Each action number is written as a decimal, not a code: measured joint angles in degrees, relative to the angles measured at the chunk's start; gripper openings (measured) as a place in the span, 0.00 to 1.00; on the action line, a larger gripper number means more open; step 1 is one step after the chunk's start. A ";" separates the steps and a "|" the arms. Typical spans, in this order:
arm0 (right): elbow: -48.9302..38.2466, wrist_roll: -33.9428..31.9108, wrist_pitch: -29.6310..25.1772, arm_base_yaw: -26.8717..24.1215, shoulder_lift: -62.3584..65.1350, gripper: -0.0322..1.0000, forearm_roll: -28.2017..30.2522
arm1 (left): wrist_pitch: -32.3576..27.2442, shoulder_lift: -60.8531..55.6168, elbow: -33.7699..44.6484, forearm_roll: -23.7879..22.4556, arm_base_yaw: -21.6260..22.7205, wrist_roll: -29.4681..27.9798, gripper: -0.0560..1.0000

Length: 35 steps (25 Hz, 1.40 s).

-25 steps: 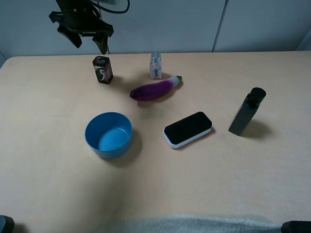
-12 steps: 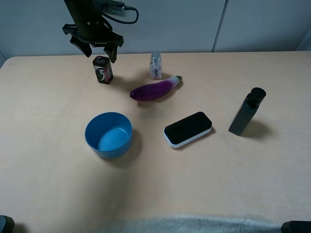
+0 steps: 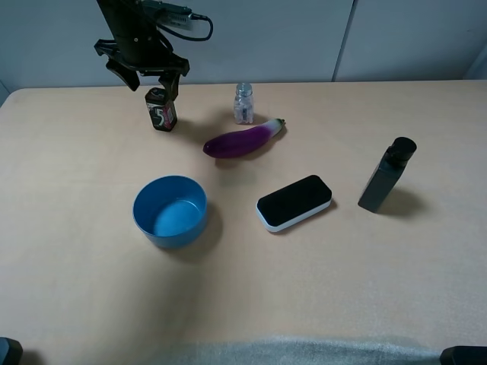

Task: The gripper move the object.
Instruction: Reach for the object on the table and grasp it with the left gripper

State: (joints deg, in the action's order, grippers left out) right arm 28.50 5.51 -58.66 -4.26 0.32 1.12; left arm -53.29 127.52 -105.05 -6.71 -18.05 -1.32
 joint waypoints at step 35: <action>0.00 0.00 0.00 0.00 0.00 0.70 0.00 | 2.78 6.93 0.00 0.46 0.84 -0.90 0.83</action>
State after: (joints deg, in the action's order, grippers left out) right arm 28.50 5.51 -58.66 -4.26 0.32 1.12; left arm -50.50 134.46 -105.05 -6.24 -17.21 -2.21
